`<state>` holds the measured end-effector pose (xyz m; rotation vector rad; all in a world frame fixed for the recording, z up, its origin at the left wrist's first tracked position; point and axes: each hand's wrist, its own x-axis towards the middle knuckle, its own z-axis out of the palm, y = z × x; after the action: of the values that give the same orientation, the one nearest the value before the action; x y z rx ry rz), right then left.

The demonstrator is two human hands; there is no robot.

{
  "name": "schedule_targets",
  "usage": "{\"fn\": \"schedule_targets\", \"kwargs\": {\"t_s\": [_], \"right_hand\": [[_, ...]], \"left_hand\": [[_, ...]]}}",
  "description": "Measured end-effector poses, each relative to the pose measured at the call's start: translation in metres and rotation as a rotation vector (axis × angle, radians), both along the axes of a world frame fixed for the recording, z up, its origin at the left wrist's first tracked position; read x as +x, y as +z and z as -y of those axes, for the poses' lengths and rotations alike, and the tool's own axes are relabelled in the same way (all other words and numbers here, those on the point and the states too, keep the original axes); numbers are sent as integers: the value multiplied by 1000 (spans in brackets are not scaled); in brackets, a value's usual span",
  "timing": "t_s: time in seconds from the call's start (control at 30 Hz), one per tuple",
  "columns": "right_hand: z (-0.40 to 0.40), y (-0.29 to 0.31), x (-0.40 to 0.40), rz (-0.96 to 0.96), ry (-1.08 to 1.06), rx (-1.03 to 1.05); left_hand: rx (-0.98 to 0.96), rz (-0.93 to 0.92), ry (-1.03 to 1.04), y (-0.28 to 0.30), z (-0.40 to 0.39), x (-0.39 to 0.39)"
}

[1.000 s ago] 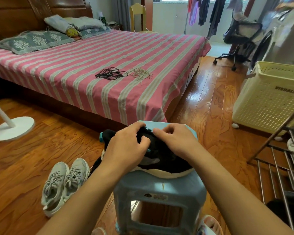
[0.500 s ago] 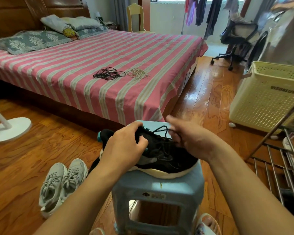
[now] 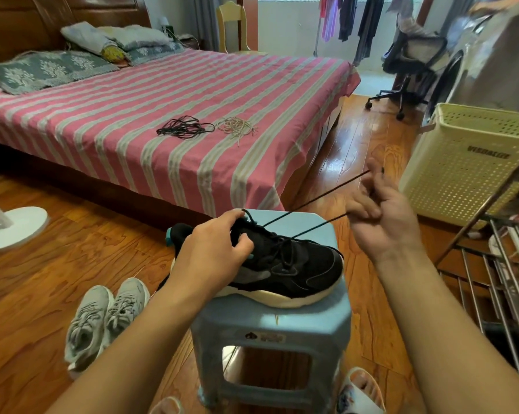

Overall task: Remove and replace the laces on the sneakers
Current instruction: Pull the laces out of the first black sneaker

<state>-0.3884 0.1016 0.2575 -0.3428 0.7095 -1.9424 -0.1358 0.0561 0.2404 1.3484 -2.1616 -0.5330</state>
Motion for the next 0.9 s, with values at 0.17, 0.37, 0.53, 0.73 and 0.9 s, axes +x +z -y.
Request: {"fn": "schedule_targets", "kwargs": {"t_s": [0.17,0.37,0.53,0.73,0.9], "right_hand": [[17,-16,2,-273,-142,255],[-4,-27,36,-1671,-157,305],[-23,-38,70,-2118,113,121],[-20,-50,61,-2261,-17,-204],[-35,-43,12,-2000,135,-118]], "left_hand": [[-28,-12,-29,-1,-3,2],[-27,-117,-208,-12,-7,26],[-170,64,-246,-17,-8,28],[-185,90,-250,-18,-8,28],[-152,68,-241,-17,2,36]]}}
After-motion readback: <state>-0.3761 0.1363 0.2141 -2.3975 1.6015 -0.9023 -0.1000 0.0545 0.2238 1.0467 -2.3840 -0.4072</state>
